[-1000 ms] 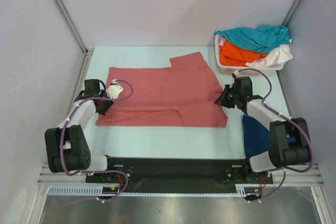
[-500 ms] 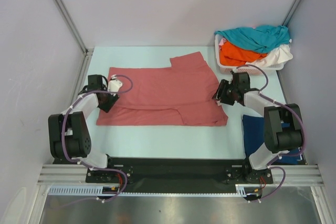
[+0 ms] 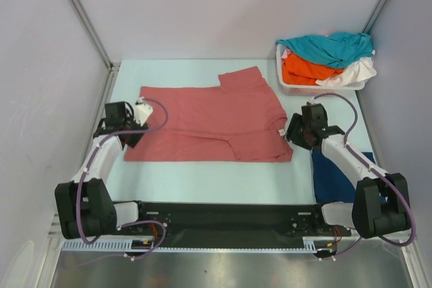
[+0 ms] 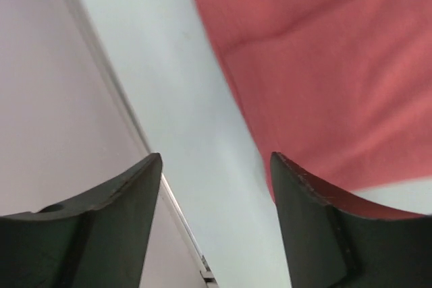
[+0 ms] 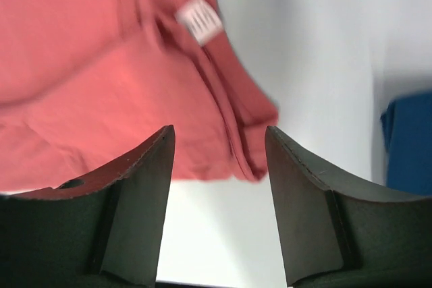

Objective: Fold and stack the t-shirts
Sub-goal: Fold the tshirt

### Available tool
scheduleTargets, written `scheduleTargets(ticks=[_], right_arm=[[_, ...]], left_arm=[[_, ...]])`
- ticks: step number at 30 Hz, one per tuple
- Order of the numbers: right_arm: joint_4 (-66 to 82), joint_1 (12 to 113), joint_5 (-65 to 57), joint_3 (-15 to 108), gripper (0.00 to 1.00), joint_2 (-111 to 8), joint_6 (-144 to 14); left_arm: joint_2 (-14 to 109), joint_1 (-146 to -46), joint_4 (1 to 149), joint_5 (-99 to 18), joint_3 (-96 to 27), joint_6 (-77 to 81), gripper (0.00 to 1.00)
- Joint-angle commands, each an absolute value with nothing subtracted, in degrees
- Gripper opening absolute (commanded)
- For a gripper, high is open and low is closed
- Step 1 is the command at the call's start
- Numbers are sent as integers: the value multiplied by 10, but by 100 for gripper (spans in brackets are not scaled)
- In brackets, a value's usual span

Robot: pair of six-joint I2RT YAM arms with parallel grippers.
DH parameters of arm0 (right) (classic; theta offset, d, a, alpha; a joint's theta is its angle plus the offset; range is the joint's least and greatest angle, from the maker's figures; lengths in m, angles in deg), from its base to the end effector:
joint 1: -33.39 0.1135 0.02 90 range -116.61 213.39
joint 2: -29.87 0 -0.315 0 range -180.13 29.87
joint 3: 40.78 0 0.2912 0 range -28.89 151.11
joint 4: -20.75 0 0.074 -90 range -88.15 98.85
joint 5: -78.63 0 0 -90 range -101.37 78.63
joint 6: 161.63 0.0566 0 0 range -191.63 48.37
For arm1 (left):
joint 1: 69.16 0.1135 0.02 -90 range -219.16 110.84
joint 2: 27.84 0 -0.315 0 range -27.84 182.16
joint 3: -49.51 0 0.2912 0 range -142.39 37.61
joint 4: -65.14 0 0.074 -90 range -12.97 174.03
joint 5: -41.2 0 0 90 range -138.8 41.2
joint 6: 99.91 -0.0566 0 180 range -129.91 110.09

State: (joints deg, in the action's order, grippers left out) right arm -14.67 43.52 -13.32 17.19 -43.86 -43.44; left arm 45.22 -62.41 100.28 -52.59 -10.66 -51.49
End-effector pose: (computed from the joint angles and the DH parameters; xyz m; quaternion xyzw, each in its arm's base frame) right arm 0.2896 0.0498 0.2351 0.1536 0.9305 0.0939 0.3191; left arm 0.2968 0.0389 0.2529 0.2680 0.8939 0.1747 0.3139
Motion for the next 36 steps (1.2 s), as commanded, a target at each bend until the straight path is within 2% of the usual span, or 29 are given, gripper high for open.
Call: scheduleTargets(ticks=[1, 5, 9, 11, 12, 15, 17, 18, 19, 20, 21, 23, 24, 32, 36], right_arm=[[-167, 447, -140, 130, 61, -421, -395], [-135, 459, -121, 103, 61, -428, -380], [-116, 460, -119, 94, 60, -462, -366], [-110, 460, -103, 87, 55, -479, -362], [-107, 460, -102, 81, 47, -482, -359], [-114, 459, -109, 69, 33, -478, -352], [-116, 459, -113, 63, 24, -464, -350], [-120, 458, -113, 58, 17, -460, -350], [-121, 456, -113, 54, 14, -455, -348], [-123, 455, -113, 54, 11, -449, -347], [-128, 455, -113, 55, 7, -448, -346], [-138, 455, -113, 60, 0, -442, -346], [-156, 454, -113, 62, 0, -434, -345], [-305, 456, -113, 51, 0, -289, -281], [-356, 460, -113, 21, 0, -207, -231]], left_arm=[[394, -631, 1039, -463, -25, -635, 73], [345, -640, 988, -477, 58, -715, 81], [389, -641, 951, -486, 77, -714, 85], [420, -641, 922, -510, 81, -712, 86], [431, -641, 914, -513, 83, -709, 86], [460, -641, 896, -519, 91, -706, 84], [468, -642, 881, -513, 99, -705, 77], [470, -643, 881, -509, 102, -701, 69], [472, -647, 894, -504, 100, -697, 50], [471, -648, 906, -498, 97, -687, 42], [468, -649, 918, -477, 91, -684, 28], [456, -650, 945, -464, 91, -679, 10], [440, -649, 951, -463, 95, -675, 1], [264, -649, 1185, -436, 98, -724, 0], [226, -649, 1266, -414, 85, -732, 0]])
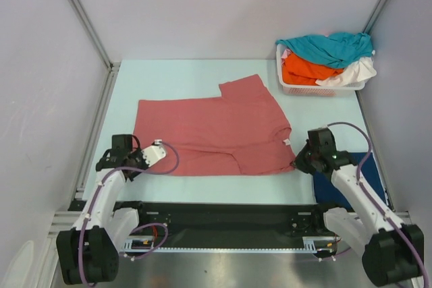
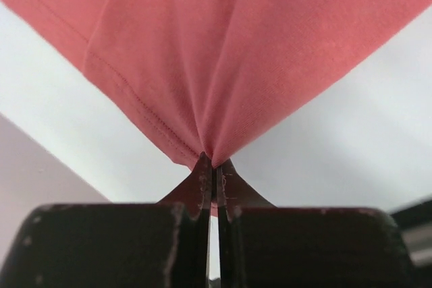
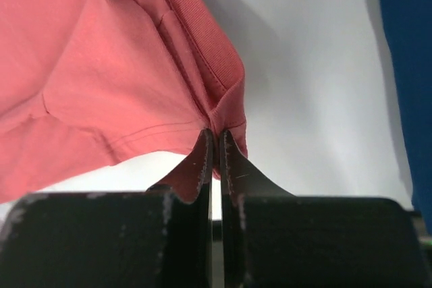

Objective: Fold and stack the t-shirts
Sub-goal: Fold the tshirt

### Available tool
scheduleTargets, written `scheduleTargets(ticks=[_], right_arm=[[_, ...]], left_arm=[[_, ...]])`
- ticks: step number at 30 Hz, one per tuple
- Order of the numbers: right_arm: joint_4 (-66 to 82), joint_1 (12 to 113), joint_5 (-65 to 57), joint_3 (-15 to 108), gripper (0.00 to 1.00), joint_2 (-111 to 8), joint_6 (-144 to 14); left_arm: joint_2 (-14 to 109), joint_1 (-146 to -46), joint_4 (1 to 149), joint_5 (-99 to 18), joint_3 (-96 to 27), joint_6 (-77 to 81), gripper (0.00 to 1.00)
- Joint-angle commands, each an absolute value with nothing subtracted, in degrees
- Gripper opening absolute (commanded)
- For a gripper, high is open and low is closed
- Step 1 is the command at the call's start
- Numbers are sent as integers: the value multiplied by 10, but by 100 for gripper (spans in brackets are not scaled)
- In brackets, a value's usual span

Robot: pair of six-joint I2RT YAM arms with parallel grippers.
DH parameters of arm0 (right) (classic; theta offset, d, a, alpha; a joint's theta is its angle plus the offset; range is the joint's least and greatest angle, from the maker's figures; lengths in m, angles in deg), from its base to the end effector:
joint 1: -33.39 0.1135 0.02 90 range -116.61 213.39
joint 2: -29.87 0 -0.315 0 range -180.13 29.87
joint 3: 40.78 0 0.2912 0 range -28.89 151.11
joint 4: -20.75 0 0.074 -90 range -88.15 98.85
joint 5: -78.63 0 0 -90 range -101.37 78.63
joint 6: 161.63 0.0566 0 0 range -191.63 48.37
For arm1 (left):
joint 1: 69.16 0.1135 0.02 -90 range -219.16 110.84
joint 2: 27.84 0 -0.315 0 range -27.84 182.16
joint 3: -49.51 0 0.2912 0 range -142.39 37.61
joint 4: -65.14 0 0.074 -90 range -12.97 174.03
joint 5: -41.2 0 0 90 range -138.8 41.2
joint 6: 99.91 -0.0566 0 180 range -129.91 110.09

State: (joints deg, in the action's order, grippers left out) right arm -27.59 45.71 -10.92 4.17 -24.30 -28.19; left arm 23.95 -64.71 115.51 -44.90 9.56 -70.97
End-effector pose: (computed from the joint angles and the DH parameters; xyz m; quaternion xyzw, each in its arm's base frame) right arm 0.1886 0.0416 0.2120 0.2565 0.9253 0.1340 0.2451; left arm 0.1708 0.0094 0.1858 0.4672 0.8503 0.1021 0.2197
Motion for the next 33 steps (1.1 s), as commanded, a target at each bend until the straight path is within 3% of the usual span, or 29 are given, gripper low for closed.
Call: scheduleTargets(ticks=[1, 3, 5, 6, 8, 11, 12, 15, 17, 20, 25, 33], right_arm=[[-361, 460, -121, 20, 0, -184, -217], [-384, 460, -141, 20, 5, -169, -205], [-405, 460, -158, 33, 9, -150, -196], [-406, 460, -163, 37, 28, -144, -196], [-391, 460, -179, 59, 47, -145, -219], [-369, 462, -189, 126, 55, -185, -285], [-344, 467, -188, 149, 60, -225, -306], [-280, 486, -177, 249, 62, -325, -412], [-250, 490, -162, 314, 60, -393, -460], [-248, 490, -158, 462, 50, -528, -531], [-252, 490, -131, 708, 47, -721, -600], [-342, 488, -145, 1034, 43, -1063, -629]], left_arm=[[227, -649, 1276, -411, 84, -732, 0], [225, -649, 1277, -412, 81, -734, 0], [228, -649, 1278, -421, 74, -745, 14], [231, -649, 1276, -429, 70, -748, 48], [242, -649, 1274, -444, 50, -757, 81], [264, -642, 1310, -427, -2, -764, 98], [282, -639, 1322, -411, -51, -764, 99], [333, -615, 1339, -332, -157, -735, 100], [372, -601, 1303, -280, -205, -650, 100], [473, -588, 1245, -265, -296, -494, 95], [613, -578, 1189, -293, -408, -329, 81], [753, -579, 1089, -369, -475, -228, 81]])
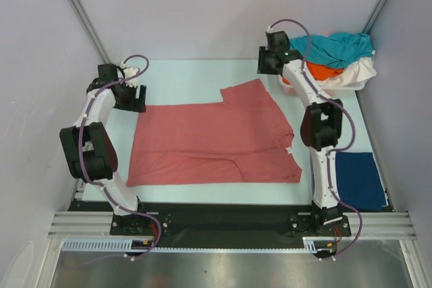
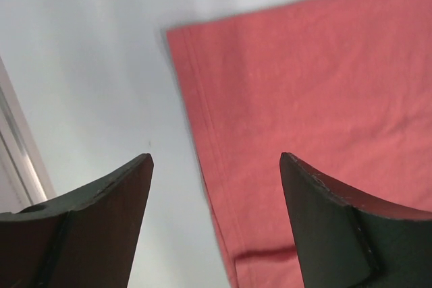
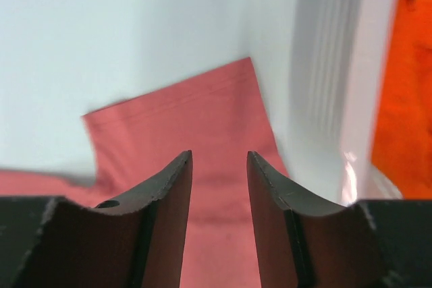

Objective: Fold and stack the t-shirts
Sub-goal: Fold the tshirt

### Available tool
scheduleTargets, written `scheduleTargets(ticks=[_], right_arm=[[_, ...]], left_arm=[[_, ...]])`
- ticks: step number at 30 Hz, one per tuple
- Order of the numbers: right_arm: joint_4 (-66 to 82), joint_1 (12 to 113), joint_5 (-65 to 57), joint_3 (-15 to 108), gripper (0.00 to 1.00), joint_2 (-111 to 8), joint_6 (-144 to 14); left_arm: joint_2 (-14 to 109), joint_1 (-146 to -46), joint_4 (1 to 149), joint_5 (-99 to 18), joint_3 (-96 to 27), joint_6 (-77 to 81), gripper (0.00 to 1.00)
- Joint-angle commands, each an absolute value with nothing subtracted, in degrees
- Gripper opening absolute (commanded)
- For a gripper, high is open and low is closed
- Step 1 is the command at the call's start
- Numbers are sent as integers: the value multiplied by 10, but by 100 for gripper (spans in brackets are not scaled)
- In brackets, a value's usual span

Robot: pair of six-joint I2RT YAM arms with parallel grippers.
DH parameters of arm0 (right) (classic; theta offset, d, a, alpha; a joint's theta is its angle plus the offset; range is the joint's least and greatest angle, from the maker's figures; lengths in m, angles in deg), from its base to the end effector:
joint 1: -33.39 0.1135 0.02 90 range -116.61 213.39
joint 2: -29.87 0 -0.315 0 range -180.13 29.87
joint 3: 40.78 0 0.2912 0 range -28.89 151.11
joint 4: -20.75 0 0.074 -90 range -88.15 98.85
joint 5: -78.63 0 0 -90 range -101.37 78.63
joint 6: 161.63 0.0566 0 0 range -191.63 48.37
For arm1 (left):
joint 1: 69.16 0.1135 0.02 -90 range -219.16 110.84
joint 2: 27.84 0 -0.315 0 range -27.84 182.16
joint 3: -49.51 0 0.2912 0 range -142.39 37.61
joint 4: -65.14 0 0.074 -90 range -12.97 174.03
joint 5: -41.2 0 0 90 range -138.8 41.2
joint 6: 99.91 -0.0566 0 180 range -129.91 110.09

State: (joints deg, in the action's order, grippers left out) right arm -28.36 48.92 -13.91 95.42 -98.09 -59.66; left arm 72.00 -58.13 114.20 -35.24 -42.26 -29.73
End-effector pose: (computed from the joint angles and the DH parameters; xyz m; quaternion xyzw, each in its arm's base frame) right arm 0.5794 0.1584 0.3182 -0.0190 0.9091 0.0792 0.4085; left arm 0.4267 0.0697 0.2746 0.1063 0.9471 -0.0344 0.3009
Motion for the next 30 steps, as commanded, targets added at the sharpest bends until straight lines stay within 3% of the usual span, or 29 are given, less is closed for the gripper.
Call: scheduleTargets(ticks=[1, 4, 10, 18, 22, 23, 24, 26, 29, 30], right_arm=[[-348, 484, -150, 1060, 43, -1086, -630], [-342, 476, -168, 1113, 45, -1146, -621], [-274, 462, -200, 1073, 54, -1173, -599], [-289, 470, -141, 1023, 52, -1172, -592], [-288, 467, -124, 1005, 39, -1171, -576], [-289, 465, -119, 1005, 33, -1172, -571], [-290, 464, -119, 1004, 21, -1171, -567], [-290, 463, -94, 1002, 12, -1165, -563], [-282, 464, -81, 987, 1, -1140, -562], [-278, 464, -79, 978, 0, -1134, -561]], left_arm=[[768, -579, 1084, -370, -484, -221, 82], [819, -578, 1070, -376, -510, -202, 83], [894, -583, 1045, -385, -541, -195, 84], [969, -583, 1059, -373, -598, -191, 80], [996, -583, 1070, -360, -618, -183, 69], [1002, -583, 1081, -354, -628, -183, 65], [1008, -583, 1085, -348, -637, -183, 57], [1007, -583, 1084, -332, -636, -190, 50], [995, -583, 1083, -283, -620, -207, 35], [992, -583, 1082, -274, -615, -213, 22]])
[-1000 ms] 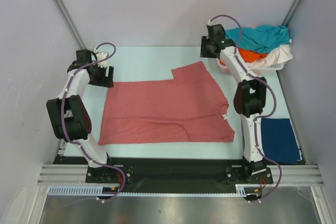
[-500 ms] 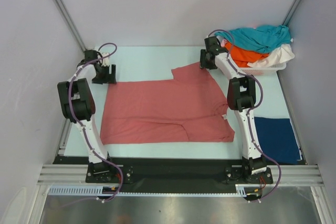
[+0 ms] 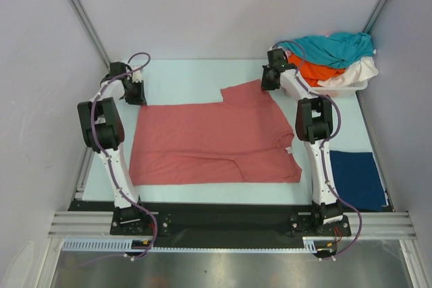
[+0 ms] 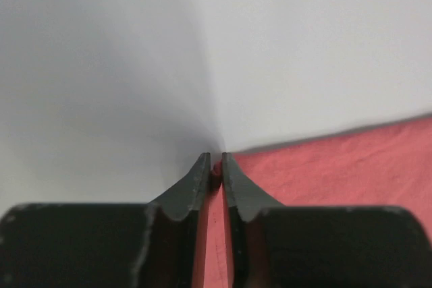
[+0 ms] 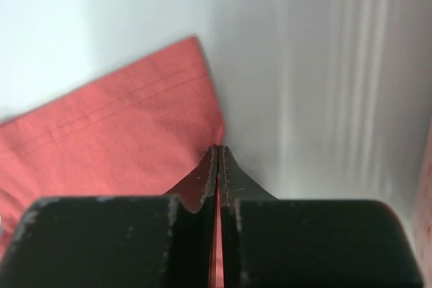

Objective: Fold and stack the t-shirts
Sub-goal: Fold the tshirt

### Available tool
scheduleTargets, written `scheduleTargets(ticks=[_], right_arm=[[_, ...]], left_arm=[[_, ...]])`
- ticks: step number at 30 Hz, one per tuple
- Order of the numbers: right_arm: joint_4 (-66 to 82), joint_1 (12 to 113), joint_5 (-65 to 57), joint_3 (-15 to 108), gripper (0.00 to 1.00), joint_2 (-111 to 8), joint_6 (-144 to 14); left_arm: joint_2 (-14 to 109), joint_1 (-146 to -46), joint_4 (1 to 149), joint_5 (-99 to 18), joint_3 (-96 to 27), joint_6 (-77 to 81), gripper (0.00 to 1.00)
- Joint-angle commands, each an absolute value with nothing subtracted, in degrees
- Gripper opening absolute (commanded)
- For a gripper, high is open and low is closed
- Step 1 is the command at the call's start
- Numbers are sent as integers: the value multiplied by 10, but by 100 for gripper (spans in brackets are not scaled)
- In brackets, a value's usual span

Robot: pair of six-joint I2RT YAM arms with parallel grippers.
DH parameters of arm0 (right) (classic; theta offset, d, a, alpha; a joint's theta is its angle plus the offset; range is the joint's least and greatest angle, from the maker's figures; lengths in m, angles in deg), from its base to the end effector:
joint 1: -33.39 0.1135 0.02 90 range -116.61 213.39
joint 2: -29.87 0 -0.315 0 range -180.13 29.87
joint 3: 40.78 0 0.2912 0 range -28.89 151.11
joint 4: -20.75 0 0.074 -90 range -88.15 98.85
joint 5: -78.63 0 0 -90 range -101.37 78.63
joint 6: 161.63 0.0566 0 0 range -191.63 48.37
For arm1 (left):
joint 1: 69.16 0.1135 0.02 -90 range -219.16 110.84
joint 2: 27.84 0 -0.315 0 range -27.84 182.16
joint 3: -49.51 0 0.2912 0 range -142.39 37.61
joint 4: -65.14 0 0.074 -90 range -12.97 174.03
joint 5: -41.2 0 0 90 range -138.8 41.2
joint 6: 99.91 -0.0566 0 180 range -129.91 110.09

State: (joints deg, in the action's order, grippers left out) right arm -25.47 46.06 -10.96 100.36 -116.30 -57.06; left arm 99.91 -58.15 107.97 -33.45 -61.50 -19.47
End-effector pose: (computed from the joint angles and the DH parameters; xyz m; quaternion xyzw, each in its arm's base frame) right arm 0.6375 0.1437 0.1615 0.0145 0.9433 0.0814 0.3216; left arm 0.5494 0.0916 0.1678 0.0229 0.9567 -0.0804 0.2789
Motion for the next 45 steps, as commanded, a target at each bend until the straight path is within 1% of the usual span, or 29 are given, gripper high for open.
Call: scheduleTargets(ticks=[1, 3, 9, 13, 14, 16, 17, 20, 21, 27, 31, 35, 45], right_arm=[[-275, 465, -77, 974, 0, -1119, -562], [-273, 466, -71, 968, 0, -1105, -562], [-267, 475, -62, 923, 0, -1026, -565], [-258, 483, -79, 856, 0, -943, -572], [-248, 484, -80, 813, 0, -904, -572], [-236, 485, -83, 768, 0, -866, -571], [-233, 487, -86, 715, 0, -844, -570], [-227, 493, -89, 637, 0, -763, -563], [-225, 495, -90, 582, 0, -722, -561], [-218, 499, -101, 398, 0, -575, -534], [-200, 502, -93, 310, 0, -514, -504], [-187, 503, -95, 251, 0, -488, -486], [-231, 503, -113, 241, 0, -469, -484]], left_arm=[[986, -583, 1082, -260, -611, -218, 13], [976, -583, 1079, -257, -596, -228, 0], [895, -583, 1071, -244, -554, -259, 0], [823, -582, 1067, -259, -513, -301, 0], [808, -582, 1065, -261, -499, -310, 0], [766, -582, 1070, -260, -466, -339, 1], [750, -582, 1073, -261, -454, -348, 0], [698, -576, 1079, -272, -392, -386, 0], [674, -567, 1078, -274, -362, -393, 0], [612, -555, 1103, -267, -287, -463, 0], [588, -552, 1107, -275, -252, -503, 0], [584, -548, 1101, -287, -232, -518, 0], [571, -547, 1103, -298, -225, -554, 0]])
